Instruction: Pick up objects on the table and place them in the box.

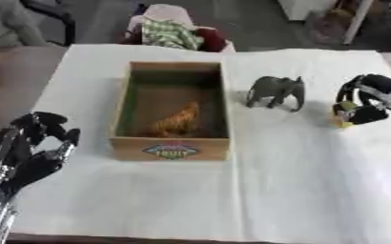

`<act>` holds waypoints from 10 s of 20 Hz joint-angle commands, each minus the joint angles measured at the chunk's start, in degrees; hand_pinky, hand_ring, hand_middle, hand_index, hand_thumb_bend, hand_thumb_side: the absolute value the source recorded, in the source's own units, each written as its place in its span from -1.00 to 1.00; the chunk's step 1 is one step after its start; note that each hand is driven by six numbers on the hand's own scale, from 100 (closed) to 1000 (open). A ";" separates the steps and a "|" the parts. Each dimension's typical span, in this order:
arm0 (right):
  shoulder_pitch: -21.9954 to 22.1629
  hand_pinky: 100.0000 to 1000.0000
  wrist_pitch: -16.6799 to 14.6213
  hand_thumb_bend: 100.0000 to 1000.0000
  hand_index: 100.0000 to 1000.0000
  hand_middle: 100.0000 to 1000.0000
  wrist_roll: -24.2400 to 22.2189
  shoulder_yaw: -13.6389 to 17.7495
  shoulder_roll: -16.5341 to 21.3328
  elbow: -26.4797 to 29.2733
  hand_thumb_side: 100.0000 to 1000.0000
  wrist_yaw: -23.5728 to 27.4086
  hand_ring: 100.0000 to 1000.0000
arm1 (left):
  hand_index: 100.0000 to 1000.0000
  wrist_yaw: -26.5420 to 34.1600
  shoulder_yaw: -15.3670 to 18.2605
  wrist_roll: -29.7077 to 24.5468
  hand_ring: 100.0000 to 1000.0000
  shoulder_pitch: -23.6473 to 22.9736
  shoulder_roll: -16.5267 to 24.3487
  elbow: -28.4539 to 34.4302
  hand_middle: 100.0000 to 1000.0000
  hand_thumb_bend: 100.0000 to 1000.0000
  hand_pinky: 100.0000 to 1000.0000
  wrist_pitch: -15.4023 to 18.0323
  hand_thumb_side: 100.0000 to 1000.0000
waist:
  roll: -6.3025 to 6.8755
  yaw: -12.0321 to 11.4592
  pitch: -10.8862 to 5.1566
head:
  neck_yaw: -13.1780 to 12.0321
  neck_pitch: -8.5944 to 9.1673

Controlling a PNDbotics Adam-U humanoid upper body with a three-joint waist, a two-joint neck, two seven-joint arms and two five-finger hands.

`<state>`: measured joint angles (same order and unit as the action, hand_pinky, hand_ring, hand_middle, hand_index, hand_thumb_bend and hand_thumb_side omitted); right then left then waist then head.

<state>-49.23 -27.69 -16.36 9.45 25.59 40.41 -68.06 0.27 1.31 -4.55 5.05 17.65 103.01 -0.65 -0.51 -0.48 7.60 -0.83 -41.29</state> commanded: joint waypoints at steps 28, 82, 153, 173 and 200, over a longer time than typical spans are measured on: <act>-4.45 0.42 -2.36 -1.00 0.74 0.60 -7.95 -0.48 -0.92 4.87 -0.19 0.53 0.54 | 0.17 0.02 0.37 0.08 -0.13 0.26 1.22 0.85 -0.23 -0.51 0.44 0.05 -1.00 | -0.03 -0.20 -1.27 | 0.05 0.38; -12.47 -0.68 -5.27 -1.00 -0.29 -0.53 -0.44 -3.28 -10.95 11.44 -0.72 0.61 -0.92 | 0.17 0.27 -0.15 -0.34 -0.12 0.67 1.27 0.93 -0.22 -0.52 0.45 0.04 -1.00 | -0.17 -1.35 -1.38 | 0.66 0.61; -8.81 0.56 -0.76 -0.48 0.80 0.73 -9.02 0.07 -9.25 -2.72 -0.04 -13.33 0.74 | 0.17 0.20 -0.19 -0.46 -0.12 0.84 0.90 0.95 -0.22 -0.51 0.44 0.05 -1.00 | 0.42 -1.65 -0.78 | 0.14 1.18; -9.57 -0.47 -2.36 -1.00 -0.18 -0.49 1.41 -0.04 -10.00 1.90 -0.55 -7.68 -0.69 | 0.17 0.31 -0.18 -0.43 -0.12 0.68 0.91 0.97 -0.22 -0.51 0.44 0.06 -1.00 | 0.61 -1.35 -1.00 | 0.20 1.12; -13.64 -0.05 -10.16 -1.00 0.45 0.10 -11.72 -5.17 -28.03 6.16 -0.27 -9.00 -0.11 | 0.17 0.71 -1.15 -1.58 -0.12 1.60 0.94 1.19 -0.22 -0.51 0.44 0.17 -1.00 | 1.04 -4.07 -0.69 | 2.15 1.50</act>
<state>-61.69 -37.26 -27.12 4.60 -2.32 46.62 -75.98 0.76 0.15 -5.99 5.90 17.63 103.02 -0.57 0.26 -4.41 7.60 1.16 -40.28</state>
